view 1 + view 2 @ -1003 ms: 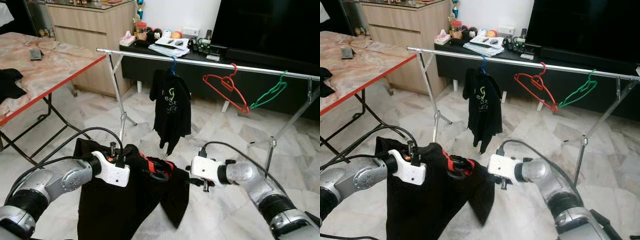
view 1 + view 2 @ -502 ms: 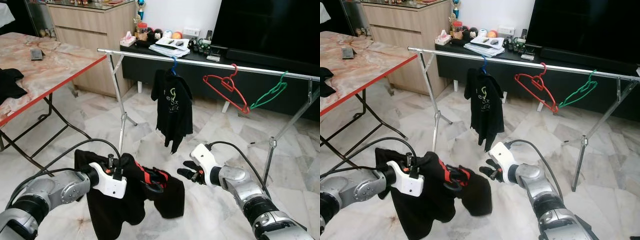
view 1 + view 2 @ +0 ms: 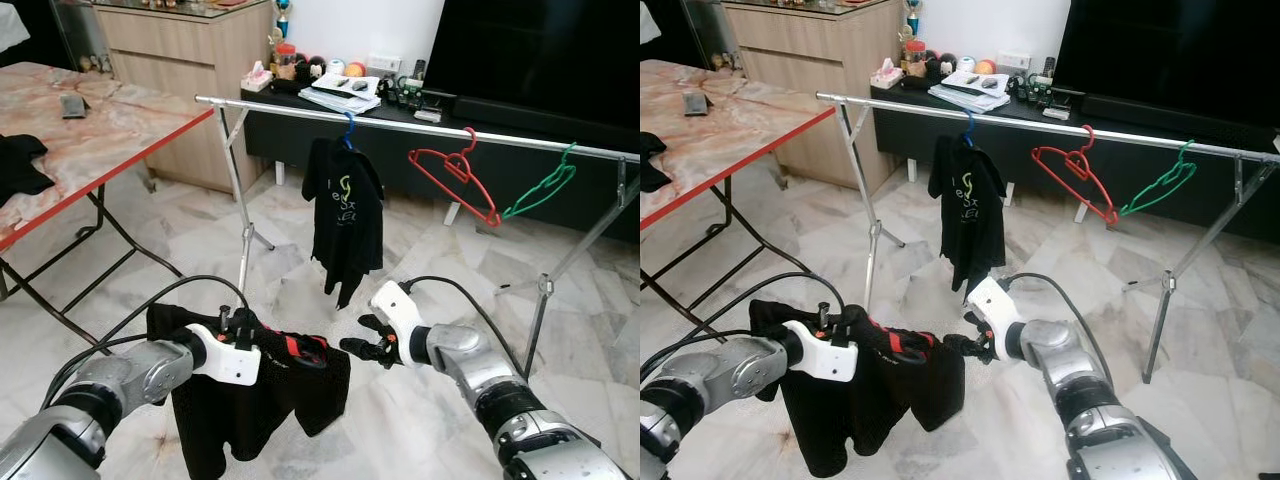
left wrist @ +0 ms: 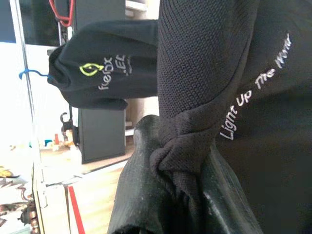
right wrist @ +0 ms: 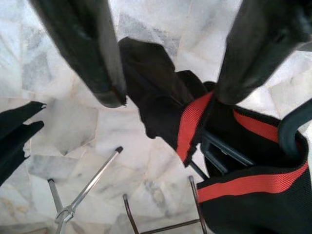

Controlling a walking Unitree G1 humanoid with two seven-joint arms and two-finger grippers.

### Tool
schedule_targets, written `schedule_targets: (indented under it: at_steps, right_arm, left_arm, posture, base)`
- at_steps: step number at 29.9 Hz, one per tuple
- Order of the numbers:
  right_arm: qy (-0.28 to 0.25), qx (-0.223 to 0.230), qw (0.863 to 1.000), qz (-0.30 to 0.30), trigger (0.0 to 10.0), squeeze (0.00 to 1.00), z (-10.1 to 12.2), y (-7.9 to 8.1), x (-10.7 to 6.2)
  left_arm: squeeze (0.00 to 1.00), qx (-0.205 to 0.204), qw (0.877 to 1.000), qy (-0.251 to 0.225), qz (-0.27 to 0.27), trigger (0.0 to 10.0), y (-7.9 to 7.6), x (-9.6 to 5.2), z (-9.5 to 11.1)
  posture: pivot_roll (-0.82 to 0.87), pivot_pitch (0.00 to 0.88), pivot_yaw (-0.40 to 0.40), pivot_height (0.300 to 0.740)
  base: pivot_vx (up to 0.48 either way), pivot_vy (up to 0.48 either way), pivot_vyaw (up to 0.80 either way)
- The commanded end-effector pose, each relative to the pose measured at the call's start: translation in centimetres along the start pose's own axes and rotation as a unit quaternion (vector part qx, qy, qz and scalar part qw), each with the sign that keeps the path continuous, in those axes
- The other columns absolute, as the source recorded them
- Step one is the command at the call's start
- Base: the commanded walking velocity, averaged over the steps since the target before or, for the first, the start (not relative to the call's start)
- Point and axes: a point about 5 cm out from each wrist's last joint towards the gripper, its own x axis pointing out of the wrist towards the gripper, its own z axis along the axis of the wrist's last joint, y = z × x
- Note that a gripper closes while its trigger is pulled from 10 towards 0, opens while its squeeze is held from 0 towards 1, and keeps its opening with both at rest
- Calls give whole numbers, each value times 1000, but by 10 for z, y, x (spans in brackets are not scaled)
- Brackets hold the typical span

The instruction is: Hang hanger

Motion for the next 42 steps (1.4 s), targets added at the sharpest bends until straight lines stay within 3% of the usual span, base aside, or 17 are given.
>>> schedule_targets:
  at_steps: [1,10,20,42]
  right_arm:
    - [15,-7,1000,-21,10000,0,3,-2,2]
    - [-16,55,997,-54,10000,0,6,0,9]
    - [-51,84,994,-58,10000,0,14,-2,8]
    - [23,28,996,-79,10000,0,-4,1,11]
  left_arm:
    - [0,8,1000,-2,11,10000,15,4,0]
    - [0,12,1000,-18,22,10000,26,11,8]
    - [0,11,999,-28,22,10000,28,14,14]
    - [0,12,998,-49,42,10000,44,17,24]
  posture:
    - [106,45,-94,740]
    - [116,38,-98,740]
    - [119,35,-100,740]
    - [131,49,-108,740]
  base:
    - [0,0,0]
    - [0,0,0]
    - [0,0,0]
    - [0,0,0]
